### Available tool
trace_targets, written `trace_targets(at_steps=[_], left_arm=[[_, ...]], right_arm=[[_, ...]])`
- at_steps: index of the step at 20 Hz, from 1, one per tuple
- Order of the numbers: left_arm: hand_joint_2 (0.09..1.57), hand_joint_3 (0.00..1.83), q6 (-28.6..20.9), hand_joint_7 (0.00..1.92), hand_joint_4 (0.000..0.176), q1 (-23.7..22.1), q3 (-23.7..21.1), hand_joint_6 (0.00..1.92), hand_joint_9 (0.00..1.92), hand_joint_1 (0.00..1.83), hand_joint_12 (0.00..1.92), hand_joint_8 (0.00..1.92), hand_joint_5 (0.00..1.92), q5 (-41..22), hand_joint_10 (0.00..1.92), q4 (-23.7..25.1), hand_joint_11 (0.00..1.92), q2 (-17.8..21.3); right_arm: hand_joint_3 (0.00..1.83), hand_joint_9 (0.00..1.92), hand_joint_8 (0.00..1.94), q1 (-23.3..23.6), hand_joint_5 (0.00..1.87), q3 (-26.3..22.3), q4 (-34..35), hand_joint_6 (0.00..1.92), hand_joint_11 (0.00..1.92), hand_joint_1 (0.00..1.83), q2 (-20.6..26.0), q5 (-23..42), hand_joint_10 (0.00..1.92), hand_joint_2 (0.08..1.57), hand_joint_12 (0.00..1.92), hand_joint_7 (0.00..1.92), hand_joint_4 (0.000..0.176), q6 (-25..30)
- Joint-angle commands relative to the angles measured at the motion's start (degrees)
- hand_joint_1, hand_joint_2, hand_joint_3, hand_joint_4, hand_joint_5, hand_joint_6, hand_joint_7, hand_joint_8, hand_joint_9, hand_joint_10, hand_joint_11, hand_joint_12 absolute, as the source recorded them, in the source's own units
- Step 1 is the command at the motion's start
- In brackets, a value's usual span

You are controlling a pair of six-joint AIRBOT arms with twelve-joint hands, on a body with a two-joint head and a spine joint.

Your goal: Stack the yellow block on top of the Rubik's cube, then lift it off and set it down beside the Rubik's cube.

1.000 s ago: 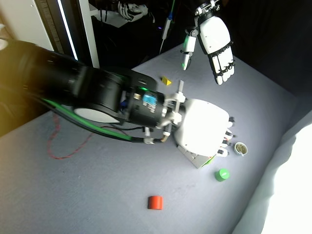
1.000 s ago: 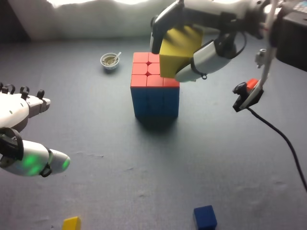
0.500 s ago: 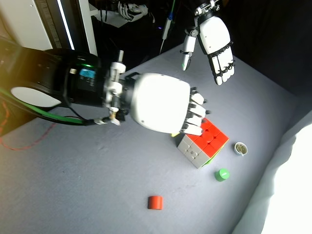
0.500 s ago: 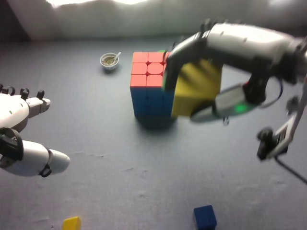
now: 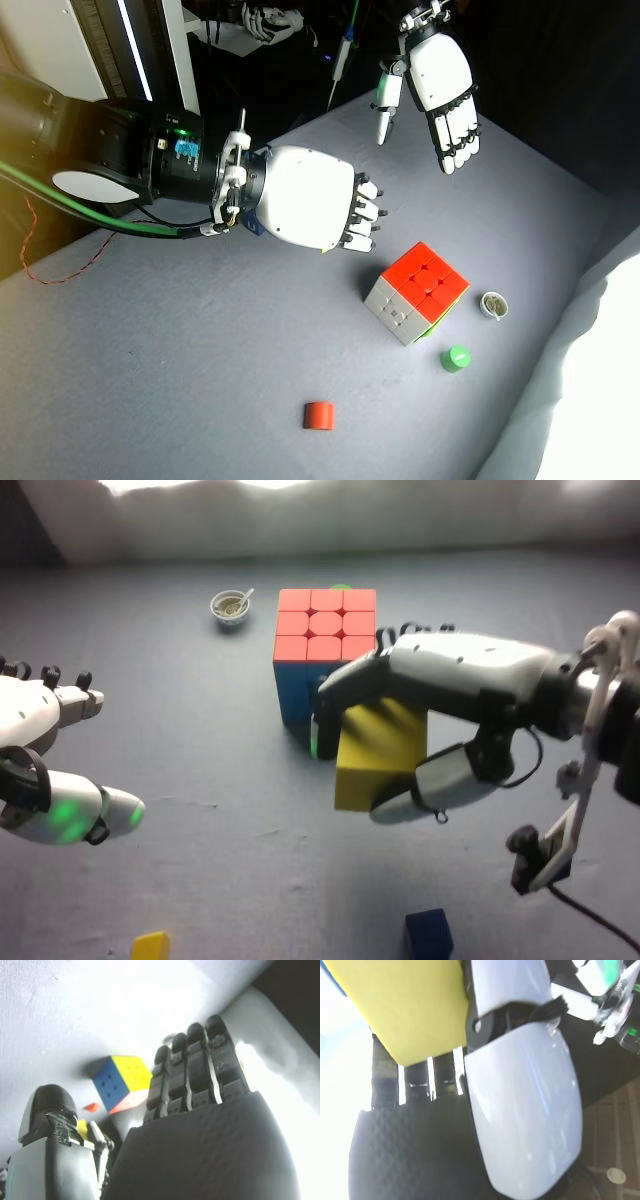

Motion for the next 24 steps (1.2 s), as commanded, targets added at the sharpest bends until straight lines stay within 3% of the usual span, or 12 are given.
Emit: trace_targets(at_steps=[1,9,18,24], left_arm=[[1.14,0.01,0.04,0.16,0.000,-0.57,0.12,0.00,0.18,0.26,0.03,0.00,0.12,-1.35,0.00,2.80,0.14,0.81],[1.15,0.01,0.09,0.16,0.000,-0.60,0.24,0.01,0.18,0.24,0.03,0.00,0.13,-1.46,0.01,2.81,0.14,0.76],[1.16,0.00,0.08,0.16,0.000,-0.68,0.40,0.00,0.18,0.22,0.03,0.00,0.13,-1.46,0.00,2.80,0.15,0.56],[1.16,0.00,0.08,0.16,0.000,-0.72,0.49,0.00,0.17,0.21,0.03,0.00,0.13,-1.46,0.00,2.80,0.14,0.55]], right_arm=[[0.00,0.74,1.14,-0.42,0.67,0.32,-0.28,1.34,0.60,1.47,0.15,7.50,1.34,1.21,1.82,0.84,0.000,0.57],[0.00,0.74,1.15,-4.27,0.66,5.50,-2.96,1.33,0.60,1.47,-4.63,13.84,1.35,1.21,1.83,0.83,0.000,0.65],[0.00,0.77,1.08,-8.08,0.69,6.22,-4.05,1.30,0.65,1.48,-6.21,13.29,1.29,1.19,1.78,0.86,0.000,1.13],[0.00,0.75,1.10,-9.24,0.67,9.74,-8.09,1.32,0.63,1.47,-9.50,11.97,1.31,1.20,1.80,0.86,0.000,0.85]])
